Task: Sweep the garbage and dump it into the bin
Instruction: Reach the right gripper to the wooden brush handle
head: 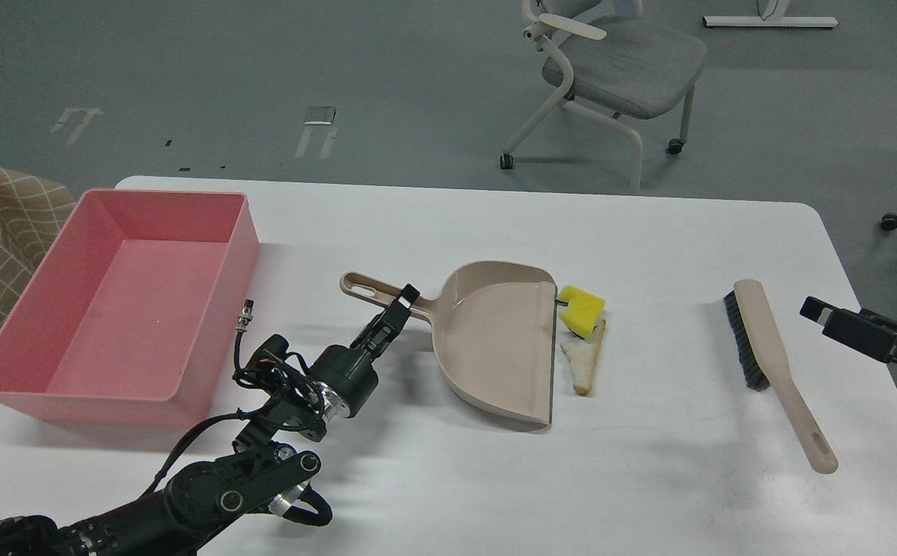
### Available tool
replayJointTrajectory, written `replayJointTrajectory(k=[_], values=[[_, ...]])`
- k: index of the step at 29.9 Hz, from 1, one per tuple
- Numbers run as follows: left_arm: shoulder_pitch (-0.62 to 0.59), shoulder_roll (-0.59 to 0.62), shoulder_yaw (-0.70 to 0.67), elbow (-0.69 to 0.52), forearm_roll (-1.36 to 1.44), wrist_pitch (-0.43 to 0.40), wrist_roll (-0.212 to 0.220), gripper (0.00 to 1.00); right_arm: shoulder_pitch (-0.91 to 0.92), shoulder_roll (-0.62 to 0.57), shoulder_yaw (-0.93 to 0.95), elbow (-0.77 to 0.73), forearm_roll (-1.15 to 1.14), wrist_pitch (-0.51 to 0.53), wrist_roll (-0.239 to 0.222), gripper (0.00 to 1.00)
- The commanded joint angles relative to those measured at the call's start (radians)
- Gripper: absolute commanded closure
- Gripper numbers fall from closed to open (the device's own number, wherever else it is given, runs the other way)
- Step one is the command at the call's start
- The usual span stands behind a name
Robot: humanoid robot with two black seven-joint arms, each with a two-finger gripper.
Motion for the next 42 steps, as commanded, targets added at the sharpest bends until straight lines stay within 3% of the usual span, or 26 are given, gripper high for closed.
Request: replayJointTrajectory(k=[1, 8, 13, 42], values=[[0.001, -0.002, 0.002, 0.004, 0.0, 0.0, 0.002, 0.8, 0.0, 0.002, -0.012, -0.006, -0.019, 0.0, 0.0, 0.02], [-0.008, -0.005, 0.002, 0.021, 0.0, -0.002, 0.002, 0.8, 0.034, 0.036, -0.022, -0.098, -0.044, 0.0, -0.004, 0.02], [-0.011, -0.003, 0.002, 0.023, 0.0, 0.0, 0.011, 0.8, 0.064, 0.05, -0.062, -0.116, -0.045, 0.0, -0.033, 0.02], [-0.037, 0.032, 0.002, 0.006, 0.002, 0.02, 0.042, 0.82, 0.12, 0.064, -0.086, -0.175, -0.035, 0.0, -0.032, 0.02]])
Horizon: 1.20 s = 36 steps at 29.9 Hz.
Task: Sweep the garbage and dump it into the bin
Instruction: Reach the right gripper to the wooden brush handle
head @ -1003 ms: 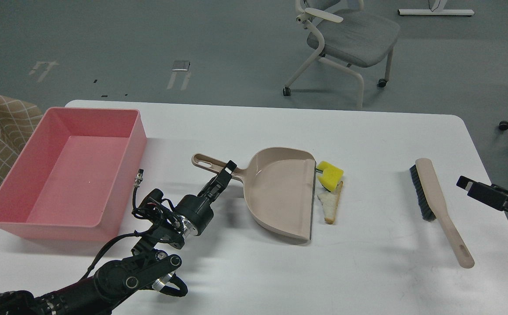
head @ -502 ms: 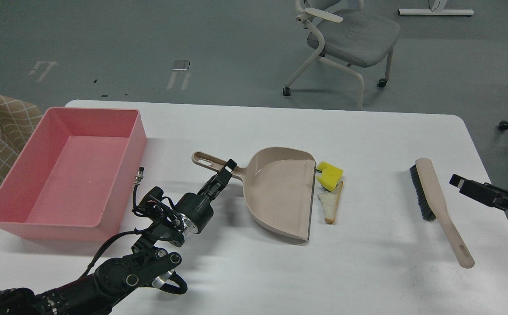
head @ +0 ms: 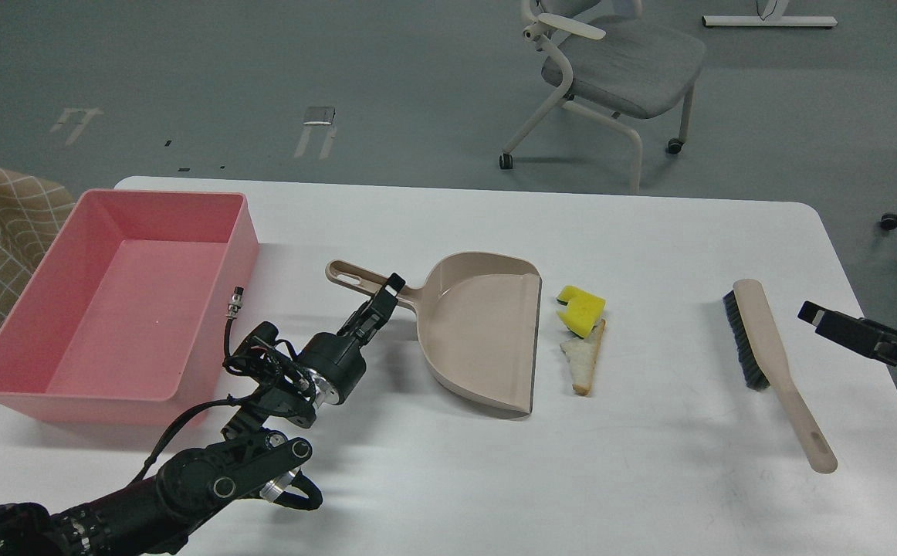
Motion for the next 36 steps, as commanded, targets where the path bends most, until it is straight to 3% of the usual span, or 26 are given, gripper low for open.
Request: replayJointTrajectory(k=[1, 11, 36], values=[[-0.006, 0.009, 0.0, -0.003, 0.002, 0.002, 0.004, 0.82, 0.016, 0.007, -0.011, -0.023, 0.002, 0.0, 0.0, 0.02], [-0.025, 0.023, 0.066, -0.003, 0.004, 0.008, 0.004, 0.83, 0.023, 0.036, -0.088, -0.046, -0.006, 0.0, -0.003, 0.02], [-0.024, 0.02, 0.077, -0.006, 0.01, 0.015, 0.003, 0.84, 0.085, 0.051, -0.223, -0.081, -0.115, 0.0, -0.026, 0.02]])
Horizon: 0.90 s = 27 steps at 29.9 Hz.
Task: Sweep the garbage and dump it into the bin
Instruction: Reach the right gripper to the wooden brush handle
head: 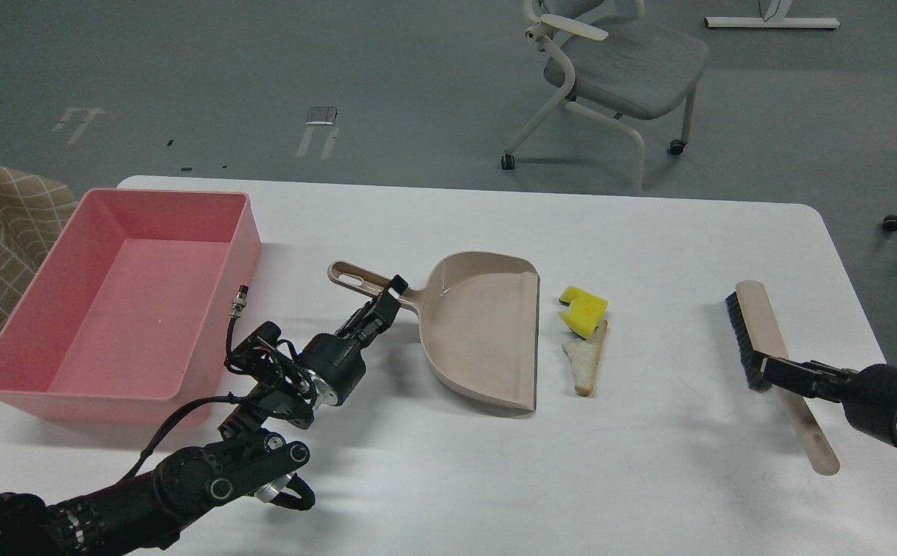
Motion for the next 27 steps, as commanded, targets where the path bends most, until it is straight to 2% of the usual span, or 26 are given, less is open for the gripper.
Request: replayJointTrajectory(k=[1, 20, 22, 23, 25, 27], values=[[0.001, -0.001, -0.001, 0.0, 0.0, 0.0, -0.002, 0.84, 0.004, -0.003, -0.01, 0.0, -0.004, 0.0, 0.0, 0.02], [-0.002, -0.001, -0.003, -0.025, -0.003, 0.003, 0.008, 0.84, 0.027, -0.017, -0.063, -0.001, -0.045, 0.0, 0.0, 0.07], [-0.002, 0.001, -0.003, -0.026, -0.003, 0.003, 0.01, 0.84, 0.027, -0.015, -0.065, -0.001, -0.053, 0.0, 0.0, 0.15], [-0.002, 0.001, -0.003, -0.026, -0.003, 0.003, 0.01, 0.84, 0.026, -0.015, -0.065, -0.001, -0.062, 0.0, 0.0, 0.26], [-0.003, 0.001, -0.003, -0.026, -0.003, 0.011, 0.01, 0.84, 0.026, -0.017, -0.065, -0.001, -0.074, 0.0, 0.0, 0.35], [-0.003, 0.001, -0.003, -0.026, -0.003, 0.013, 0.01, 0.84, 0.024, -0.018, -0.065, -0.001, -0.075, 0.0, 0.0, 0.37]])
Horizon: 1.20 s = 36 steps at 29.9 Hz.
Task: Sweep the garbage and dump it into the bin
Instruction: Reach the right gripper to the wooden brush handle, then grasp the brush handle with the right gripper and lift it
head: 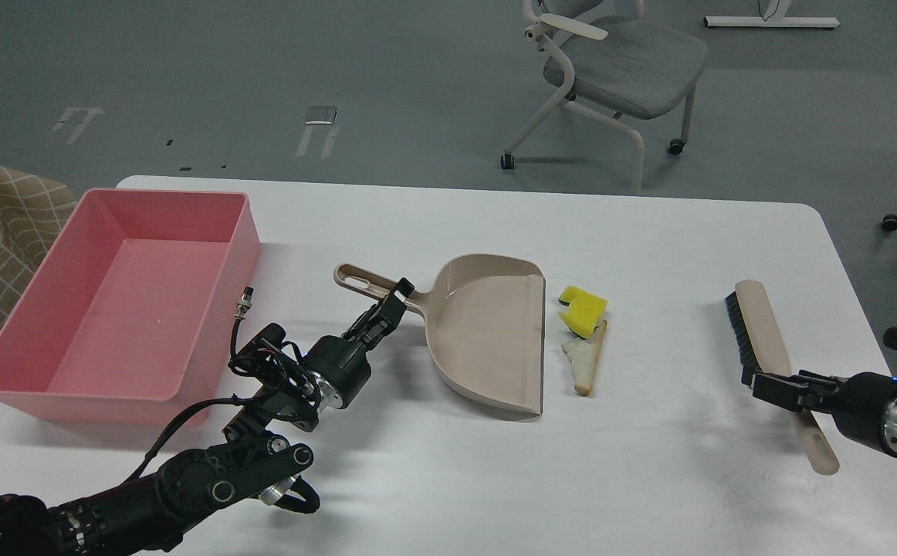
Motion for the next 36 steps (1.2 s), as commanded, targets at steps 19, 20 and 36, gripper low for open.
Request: replayJointTrajectory(k=[19, 20, 36], values=[[-0.008, 0.004, -0.002, 0.0, 0.0, 0.01, 0.006, 0.83, 0.0, -0.004, -0.009, 0.008, 0.002, 0.0, 0.0, 0.51], [-0.008, 0.004, -0.002, 0.0, 0.0, 0.01, 0.006, 0.83, 0.0, -0.004, -0.009, 0.008, 0.002, 0.0, 0.0, 0.51], [-0.01, 0.001, -0.001, 0.0, 0.0, 0.01, 0.007, 0.83, -0.001, -0.001, -0.009, 0.017, 0.015, 0.0, 0.005, 0.6]])
